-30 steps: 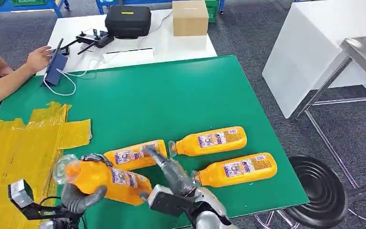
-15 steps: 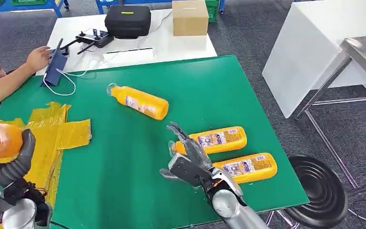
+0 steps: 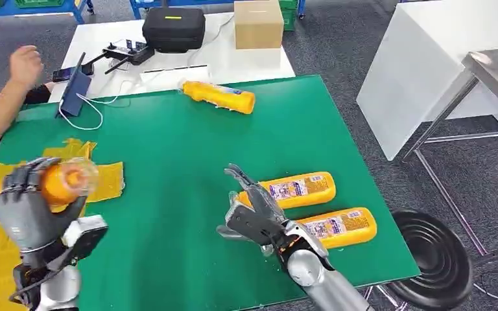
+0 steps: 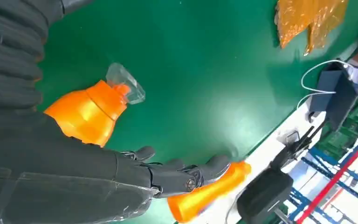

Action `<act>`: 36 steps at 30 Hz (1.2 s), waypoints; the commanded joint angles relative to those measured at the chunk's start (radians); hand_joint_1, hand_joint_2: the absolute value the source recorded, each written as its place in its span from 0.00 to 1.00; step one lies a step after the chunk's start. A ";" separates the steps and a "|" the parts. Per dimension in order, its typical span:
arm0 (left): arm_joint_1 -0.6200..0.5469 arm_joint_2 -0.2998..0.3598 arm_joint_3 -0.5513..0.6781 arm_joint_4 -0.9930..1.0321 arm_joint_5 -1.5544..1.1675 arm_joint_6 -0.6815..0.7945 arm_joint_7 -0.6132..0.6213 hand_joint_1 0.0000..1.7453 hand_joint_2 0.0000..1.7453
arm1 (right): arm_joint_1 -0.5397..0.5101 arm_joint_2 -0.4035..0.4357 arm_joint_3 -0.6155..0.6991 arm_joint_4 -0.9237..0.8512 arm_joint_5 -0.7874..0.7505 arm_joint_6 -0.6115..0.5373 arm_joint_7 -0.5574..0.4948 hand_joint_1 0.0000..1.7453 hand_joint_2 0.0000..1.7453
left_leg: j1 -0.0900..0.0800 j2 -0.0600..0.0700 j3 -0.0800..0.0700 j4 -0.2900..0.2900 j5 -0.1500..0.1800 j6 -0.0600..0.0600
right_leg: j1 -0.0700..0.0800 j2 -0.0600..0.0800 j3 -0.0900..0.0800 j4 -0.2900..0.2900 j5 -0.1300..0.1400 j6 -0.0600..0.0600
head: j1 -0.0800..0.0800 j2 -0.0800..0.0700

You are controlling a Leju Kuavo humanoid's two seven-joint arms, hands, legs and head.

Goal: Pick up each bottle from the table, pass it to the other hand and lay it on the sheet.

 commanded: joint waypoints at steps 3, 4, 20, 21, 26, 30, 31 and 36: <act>-0.072 0.198 -0.188 0.383 -0.337 0.007 0.317 1.00 1.00 | -0.069 -0.080 0.056 0.021 -0.044 0.024 0.017 0.00 1.00 | 0.000 -0.005 0.002 -0.002 0.001 -0.001 | -0.001 -0.001 0.003 -0.001 0.000 0.000 | 0.000 0.000; -0.077 0.214 -0.204 0.417 -0.337 0.007 0.334 1.00 1.00 | -0.069 -0.082 0.059 0.019 -0.037 0.021 0.014 0.00 1.00 | 0.001 -0.005 0.002 -0.002 0.001 -0.001 | 0.000 -0.001 0.003 -0.002 0.000 -0.001 | 0.000 0.000; -0.221 0.323 -0.295 0.809 -0.337 -0.049 0.487 1.00 1.00 | -0.055 -0.089 0.072 -0.007 -0.034 0.025 0.020 0.00 1.00 | 0.000 -0.004 0.001 -0.001 0.001 -0.001 | 0.001 0.000 0.001 0.000 0.000 0.000 | 0.000 0.000; -0.231 0.329 -0.282 0.828 -0.336 -0.058 0.482 1.00 1.00 | -0.054 -0.087 0.074 -0.007 -0.033 0.026 0.020 0.00 1.00 | 0.001 -0.004 0.001 -0.001 0.000 -0.001 | 0.001 0.001 0.002 -0.001 0.000 0.000 | 0.000 0.000; -0.251 0.327 -0.247 0.861 -0.337 -0.082 0.475 1.00 1.00 | -0.052 -0.086 0.076 -0.005 -0.031 0.027 0.021 0.00 1.00 | 0.001 -0.004 0.001 0.000 0.000 -0.001 | 0.001 0.001 0.001 0.000 0.000 0.000 | 0.000 0.000; -0.275 0.339 -0.249 0.896 -0.337 -0.139 0.504 0.14 1.00 | -0.043 -0.083 0.073 -0.007 -0.021 0.028 0.025 0.00 1.00 | 0.001 -0.004 0.001 0.000 0.000 -0.001 | 0.001 0.001 0.002 0.000 0.000 0.000 | 0.000 0.000; -0.278 0.338 -0.258 0.907 -0.336 -0.141 0.532 0.00 1.00 | -0.040 -0.083 0.072 -0.009 -0.019 0.028 0.026 0.00 1.00 | 0.002 -0.005 0.001 0.000 0.000 -0.001 | 0.002 0.002 0.002 -0.001 0.001 -0.001 | 0.000 0.000; -0.281 0.326 -0.233 0.919 -0.337 -0.162 0.527 0.00 1.00 | -0.033 -0.083 0.070 -0.012 -0.013 0.027 0.028 0.00 1.00 | 0.001 -0.003 0.002 -0.001 0.001 -0.001 | 0.001 0.003 0.003 -0.001 0.001 0.000 | 0.000 0.000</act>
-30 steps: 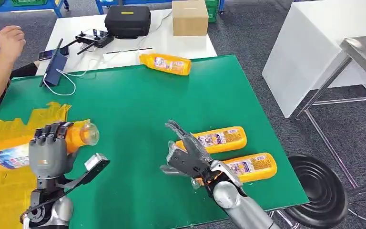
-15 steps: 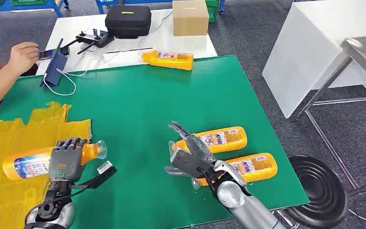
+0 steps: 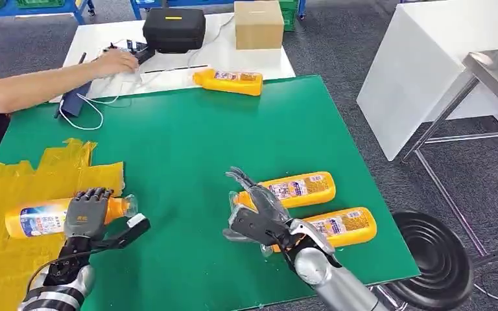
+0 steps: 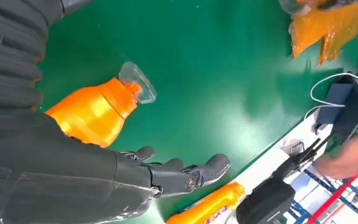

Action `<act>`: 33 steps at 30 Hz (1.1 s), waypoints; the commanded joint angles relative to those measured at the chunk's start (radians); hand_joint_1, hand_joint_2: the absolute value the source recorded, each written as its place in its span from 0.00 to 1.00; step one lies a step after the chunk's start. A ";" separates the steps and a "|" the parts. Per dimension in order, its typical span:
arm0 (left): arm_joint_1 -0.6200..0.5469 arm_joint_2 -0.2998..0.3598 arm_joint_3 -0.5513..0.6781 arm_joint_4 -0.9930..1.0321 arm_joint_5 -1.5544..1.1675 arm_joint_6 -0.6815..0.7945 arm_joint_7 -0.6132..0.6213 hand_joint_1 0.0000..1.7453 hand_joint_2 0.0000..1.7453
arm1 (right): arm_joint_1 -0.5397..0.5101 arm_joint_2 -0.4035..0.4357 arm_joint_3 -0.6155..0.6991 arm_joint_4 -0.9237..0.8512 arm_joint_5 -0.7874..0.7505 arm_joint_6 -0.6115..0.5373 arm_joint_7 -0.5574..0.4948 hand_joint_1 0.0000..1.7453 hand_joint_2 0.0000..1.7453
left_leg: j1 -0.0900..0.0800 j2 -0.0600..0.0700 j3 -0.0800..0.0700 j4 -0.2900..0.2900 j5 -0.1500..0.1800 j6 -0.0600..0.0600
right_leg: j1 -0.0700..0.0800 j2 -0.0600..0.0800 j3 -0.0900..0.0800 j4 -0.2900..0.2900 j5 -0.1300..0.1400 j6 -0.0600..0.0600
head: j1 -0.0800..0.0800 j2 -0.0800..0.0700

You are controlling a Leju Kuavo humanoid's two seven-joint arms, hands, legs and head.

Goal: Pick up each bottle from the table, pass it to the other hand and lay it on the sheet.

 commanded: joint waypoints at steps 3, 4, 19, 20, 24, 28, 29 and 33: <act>-0.045 -0.006 0.036 0.136 0.003 -0.058 -0.011 0.00 1.00 | -0.009 -0.012 0.021 0.009 0.015 0.004 0.012 0.00 1.00 | 0.001 -0.001 0.002 -0.001 0.000 -0.001 | 0.000 0.003 0.002 -0.001 0.001 0.000 | 0.000 0.000; -0.045 -0.009 0.043 0.134 0.004 -0.063 -0.019 0.00 1.00 | -0.008 -0.011 0.020 0.011 0.017 0.005 0.013 0.00 1.00 | 0.000 -0.001 0.003 -0.001 0.000 0.000 | 0.000 0.002 0.002 -0.001 0.000 0.000 | 0.000 0.000; -0.025 -0.082 0.188 0.077 0.206 -0.019 -0.140 0.00 1.00 | 0.056 -0.037 0.016 -0.048 0.107 -0.031 0.009 0.00 1.00 | 0.000 -0.002 0.005 -0.001 0.001 -0.001 | 0.000 0.001 0.005 -0.001 0.000 0.000 | 0.000 0.000; 0.000 -0.105 0.228 0.017 0.305 0.019 -0.197 0.00 1.00 | 0.078 -0.058 0.016 -0.085 0.158 -0.062 0.005 0.00 1.00 | 0.000 -0.002 0.005 -0.001 0.001 -0.001 | 0.000 0.001 0.005 -0.001 0.001 0.000 | 0.000 0.000; 0.156 -0.211 0.390 -0.386 0.936 -0.148 -0.522 0.00 1.00 | 0.274 -0.198 -0.080 -0.365 0.286 -0.148 -0.037 0.00 1.00 | 0.001 -0.007 0.003 0.000 -0.001 0.000 | 0.000 -0.002 0.005 -0.002 -0.002 0.002 | 0.000 0.000; 0.222 -0.266 0.479 -0.566 1.213 -0.393 -0.561 0.00 1.00 | 0.462 -0.263 -0.193 -0.536 0.367 -0.178 -0.076 0.00 1.00 | 0.000 -0.006 -0.002 0.002 -0.001 0.000 | 0.001 -0.003 -0.001 -0.001 -0.002 0.001 | 0.000 0.000; 0.222 -0.266 0.479 -0.566 1.213 -0.393 -0.561 0.00 1.00 | 0.462 -0.263 -0.193 -0.536 0.367 -0.178 -0.076 0.00 1.00 | 0.000 -0.009 -0.002 0.002 -0.003 0.000 | 0.000 -0.005 0.001 0.000 -0.004 0.002 | 0.000 0.000; 0.211 -0.267 0.479 -0.541 1.211 -0.394 -0.564 0.00 1.00 | 0.443 -0.243 -0.186 -0.516 0.372 -0.173 -0.078 0.00 1.00 | 0.001 -0.003 0.000 0.002 -0.005 0.002 | 0.000 0.003 0.002 -0.002 -0.003 0.002 | 0.000 0.000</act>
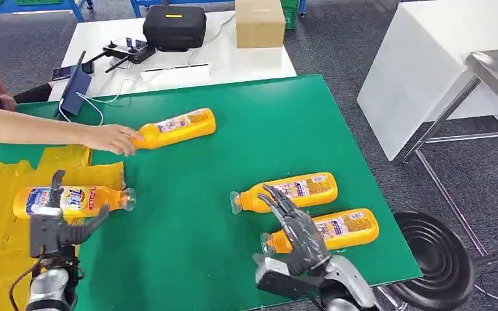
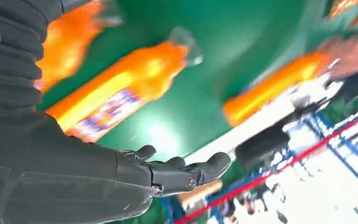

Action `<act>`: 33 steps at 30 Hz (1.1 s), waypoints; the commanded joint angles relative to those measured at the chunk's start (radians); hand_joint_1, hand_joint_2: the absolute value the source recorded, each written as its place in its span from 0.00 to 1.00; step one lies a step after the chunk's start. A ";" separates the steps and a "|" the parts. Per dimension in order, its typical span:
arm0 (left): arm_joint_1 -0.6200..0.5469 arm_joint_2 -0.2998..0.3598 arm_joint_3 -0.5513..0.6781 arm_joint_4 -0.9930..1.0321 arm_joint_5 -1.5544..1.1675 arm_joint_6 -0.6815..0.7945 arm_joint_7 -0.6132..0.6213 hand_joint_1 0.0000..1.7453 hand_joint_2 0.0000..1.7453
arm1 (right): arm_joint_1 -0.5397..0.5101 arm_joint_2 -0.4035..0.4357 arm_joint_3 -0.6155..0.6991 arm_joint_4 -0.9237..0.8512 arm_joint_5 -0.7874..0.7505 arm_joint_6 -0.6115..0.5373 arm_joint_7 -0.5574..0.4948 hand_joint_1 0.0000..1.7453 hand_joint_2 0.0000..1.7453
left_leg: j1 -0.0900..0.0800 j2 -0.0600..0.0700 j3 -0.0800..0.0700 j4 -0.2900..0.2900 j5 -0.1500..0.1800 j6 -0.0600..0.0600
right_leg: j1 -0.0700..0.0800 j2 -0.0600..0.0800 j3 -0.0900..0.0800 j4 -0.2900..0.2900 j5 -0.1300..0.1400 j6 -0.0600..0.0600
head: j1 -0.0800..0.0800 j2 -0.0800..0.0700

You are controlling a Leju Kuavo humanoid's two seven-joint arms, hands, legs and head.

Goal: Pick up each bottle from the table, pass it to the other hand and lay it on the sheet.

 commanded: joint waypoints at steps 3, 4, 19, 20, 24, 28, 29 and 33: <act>0.038 -0.099 0.128 -0.166 0.009 -0.029 -0.005 0.00 1.00 | 0.099 -0.066 -0.077 -0.148 0.017 0.003 -0.007 0.00 1.00 | 0.001 -0.004 0.002 0.001 -0.001 0.000 | 0.000 0.000 0.003 -0.001 -0.001 0.000 | 0.000 0.000; 0.038 -0.099 0.128 -0.166 0.009 -0.029 -0.005 0.00 1.00 | 0.099 -0.066 -0.077 -0.148 0.017 0.003 -0.007 0.00 1.00 | 0.000 -0.003 0.000 0.000 -0.001 0.000 | 0.000 0.000 0.001 -0.001 0.000 0.000 | 0.000 0.000; 0.156 -0.121 0.005 -0.367 0.169 -0.197 -0.024 0.00 1.00 | 0.204 -0.187 -0.310 -0.108 0.013 0.017 0.164 0.00 1.00 | 0.000 -0.004 0.002 0.000 -0.001 0.001 | 0.000 0.001 0.004 -0.002 0.000 0.001 | 0.000 0.000; 0.151 -0.119 0.006 -0.362 0.169 -0.200 -0.022 0.00 1.00 | 0.193 -0.185 -0.330 -0.091 0.024 0.036 0.170 0.00 1.00 | 0.000 -0.002 0.002 0.000 -0.001 0.002 | -0.001 0.002 0.004 -0.002 0.000 0.000 | 0.000 0.000; 0.141 -0.113 0.004 -0.349 0.170 -0.205 -0.017 0.00 1.00 | 0.182 -0.207 -0.392 -0.051 0.023 0.099 0.173 0.00 1.00 | -0.001 -0.003 0.001 -0.001 0.000 0.002 | -0.002 0.001 0.003 -0.003 0.001 0.000 | 0.000 0.000; 0.121 -0.108 0.003 -0.330 0.173 -0.214 -0.011 0.00 1.00 | 0.174 -0.233 -0.413 -0.036 0.045 0.158 0.182 0.00 1.00 | -0.001 -0.003 0.002 -0.001 -0.001 0.002 | -0.002 0.000 0.004 -0.003 0.000 0.000 | 0.000 0.000; 0.117 -0.107 0.001 -0.326 0.173 -0.216 -0.010 0.00 1.00 | 0.169 -0.237 -0.410 -0.030 0.049 0.169 0.186 0.00 1.00 | -0.001 -0.004 0.003 -0.001 -0.001 0.002 | -0.002 0.001 0.005 -0.003 0.000 0.000 | 0.000 0.000; 0.111 -0.105 -0.003 -0.319 0.173 -0.218 -0.009 0.00 1.00 | 0.155 -0.243 -0.403 -0.014 0.053 0.187 0.191 0.00 1.00 | -0.001 -0.003 0.003 -0.001 0.000 0.002 | -0.001 0.001 0.005 -0.003 0.001 0.000 | 0.000 0.000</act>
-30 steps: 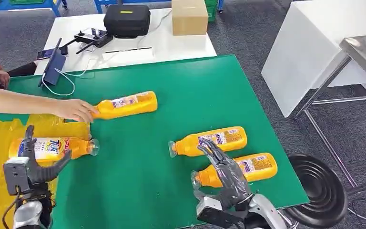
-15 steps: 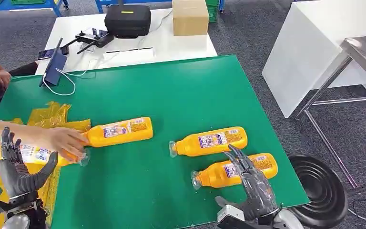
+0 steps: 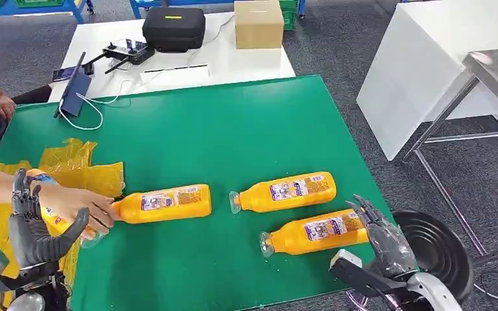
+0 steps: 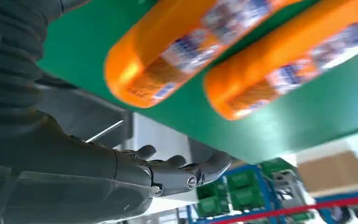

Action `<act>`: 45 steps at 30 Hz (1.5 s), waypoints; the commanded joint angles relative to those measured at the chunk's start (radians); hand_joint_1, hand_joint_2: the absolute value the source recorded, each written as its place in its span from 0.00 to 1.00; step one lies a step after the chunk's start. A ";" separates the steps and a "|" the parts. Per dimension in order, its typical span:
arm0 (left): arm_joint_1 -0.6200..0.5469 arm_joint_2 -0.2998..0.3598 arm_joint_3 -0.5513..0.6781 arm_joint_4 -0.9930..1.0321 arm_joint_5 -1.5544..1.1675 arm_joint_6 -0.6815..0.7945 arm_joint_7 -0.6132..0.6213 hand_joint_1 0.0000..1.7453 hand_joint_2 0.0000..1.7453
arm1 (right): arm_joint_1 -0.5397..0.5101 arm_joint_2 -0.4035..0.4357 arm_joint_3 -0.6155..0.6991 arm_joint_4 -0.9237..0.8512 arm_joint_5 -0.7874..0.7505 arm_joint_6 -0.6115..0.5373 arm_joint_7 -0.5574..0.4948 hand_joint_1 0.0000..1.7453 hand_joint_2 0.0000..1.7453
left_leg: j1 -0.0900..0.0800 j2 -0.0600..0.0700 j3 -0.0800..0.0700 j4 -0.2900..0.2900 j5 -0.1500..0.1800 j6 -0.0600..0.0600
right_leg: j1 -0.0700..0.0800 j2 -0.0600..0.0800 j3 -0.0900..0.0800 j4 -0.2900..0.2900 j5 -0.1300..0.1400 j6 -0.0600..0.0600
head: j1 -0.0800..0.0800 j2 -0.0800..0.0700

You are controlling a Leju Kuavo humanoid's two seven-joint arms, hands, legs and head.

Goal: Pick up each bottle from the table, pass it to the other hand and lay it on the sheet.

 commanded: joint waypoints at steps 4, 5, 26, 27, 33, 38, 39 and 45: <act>-0.051 0.011 -0.024 0.062 0.003 -0.012 0.010 0.00 1.00 | -0.073 -0.028 -0.023 0.130 0.010 0.066 0.027 0.00 1.00 | 0.000 -0.002 0.002 -0.001 0.000 0.000 | 0.000 0.001 0.001 -0.001 0.000 0.000 | 0.000 0.000; -0.054 0.012 -0.025 0.064 0.005 -0.015 0.011 0.00 1.00 | -0.081 -0.029 -0.019 0.142 0.009 0.073 0.030 0.00 1.00 | 0.001 -0.003 0.002 -0.001 0.000 -0.001 | 0.001 0.001 0.003 -0.002 0.001 0.000 | 0.000 0.000; -0.122 0.031 -0.061 0.125 0.009 -0.030 0.019 0.00 1.00 | -0.241 -0.006 0.153 0.387 0.062 0.168 0.044 0.00 1.00 | 0.001 -0.002 0.004 -0.002 0.001 -0.001 | 0.001 0.002 0.004 -0.003 0.001 0.000 | 0.000 0.000; -0.125 0.032 -0.063 0.129 0.009 -0.031 0.020 0.00 1.00 | -0.248 -0.013 0.167 0.393 0.068 0.178 0.045 0.00 1.00 | 0.001 -0.002 0.003 -0.001 0.001 -0.001 | 0.001 0.001 0.003 -0.002 0.001 0.000 | 0.000 0.000; -0.152 0.036 -0.079 0.157 0.011 -0.036 0.024 0.00 1.00 | -0.262 -0.046 0.230 0.431 0.065 0.230 0.050 0.00 1.00 | 0.001 -0.003 0.003 -0.001 0.001 -0.001 | 0.001 0.000 0.003 -0.002 0.001 0.000 | 0.000 0.000; -0.161 0.041 -0.087 0.170 0.013 -0.037 0.025 0.00 1.00 | -0.266 -0.091 0.273 0.429 0.037 0.275 0.060 0.00 1.00 | 0.000 -0.002 0.004 -0.001 0.000 0.000 | 0.000 0.000 0.003 -0.001 0.000 0.000 | 0.000 0.000; -0.170 0.043 -0.094 0.183 0.014 -0.038 0.026 0.00 1.00 | -0.263 -0.125 0.297 0.419 0.017 0.301 0.063 0.14 1.00 | 0.002 -0.006 0.005 -0.002 0.001 -0.001 | 0.001 0.000 0.006 -0.003 0.001 0.000 | 0.000 0.000; -0.185 0.052 -0.120 0.207 0.025 -0.029 0.031 0.00 1.00 | -0.228 -0.223 0.336 0.372 -0.049 0.319 0.069 1.00 1.00 | 0.001 -0.007 0.007 -0.001 0.001 0.000 | 0.001 -0.004 0.007 -0.002 0.000 0.000 | 0.001 0.000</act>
